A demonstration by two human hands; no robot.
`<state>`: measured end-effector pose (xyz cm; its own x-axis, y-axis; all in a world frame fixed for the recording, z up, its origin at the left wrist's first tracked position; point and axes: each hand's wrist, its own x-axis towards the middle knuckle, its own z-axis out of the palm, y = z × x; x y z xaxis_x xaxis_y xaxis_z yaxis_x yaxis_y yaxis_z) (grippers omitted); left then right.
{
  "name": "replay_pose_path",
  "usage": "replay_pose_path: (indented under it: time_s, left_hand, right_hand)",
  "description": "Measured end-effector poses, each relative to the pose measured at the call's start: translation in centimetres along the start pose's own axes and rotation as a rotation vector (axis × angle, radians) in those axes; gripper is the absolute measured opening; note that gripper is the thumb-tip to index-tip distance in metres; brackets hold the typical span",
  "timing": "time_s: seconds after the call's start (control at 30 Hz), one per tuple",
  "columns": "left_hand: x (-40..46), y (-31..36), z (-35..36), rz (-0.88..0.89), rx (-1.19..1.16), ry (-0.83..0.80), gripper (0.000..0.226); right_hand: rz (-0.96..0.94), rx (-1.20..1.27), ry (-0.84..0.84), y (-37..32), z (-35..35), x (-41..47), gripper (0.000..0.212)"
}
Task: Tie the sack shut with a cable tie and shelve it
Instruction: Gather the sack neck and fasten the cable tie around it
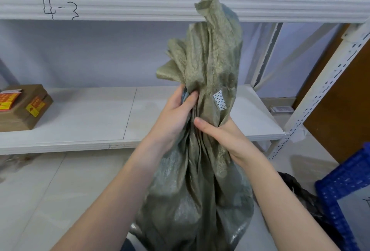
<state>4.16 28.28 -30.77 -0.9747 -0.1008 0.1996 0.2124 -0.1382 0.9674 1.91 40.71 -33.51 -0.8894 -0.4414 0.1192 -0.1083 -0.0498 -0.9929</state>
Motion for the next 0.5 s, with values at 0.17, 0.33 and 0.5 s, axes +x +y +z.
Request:
replay_pose_path:
  time_s: [0.17,0.33,0.5]
  left_hand:
    - [-0.4,0.0,1.6,-0.213,-0.249,-0.083,0.03]
    - [-0.6,-0.2,1.0,-0.225,-0.007,-0.165,0.028]
    - [-0.6,0.7,-0.5,-0.129,0.268,-0.205,0.028]
  right_hand:
    - [0.012,0.048,-0.037,0.6,0.7,-0.2,0.048]
    - [0.052,0.053,-0.019,1.1,0.7,-0.3,0.036]
    - [0.096,0.093,0.103,1.0,1.2,-0.1,0.025]
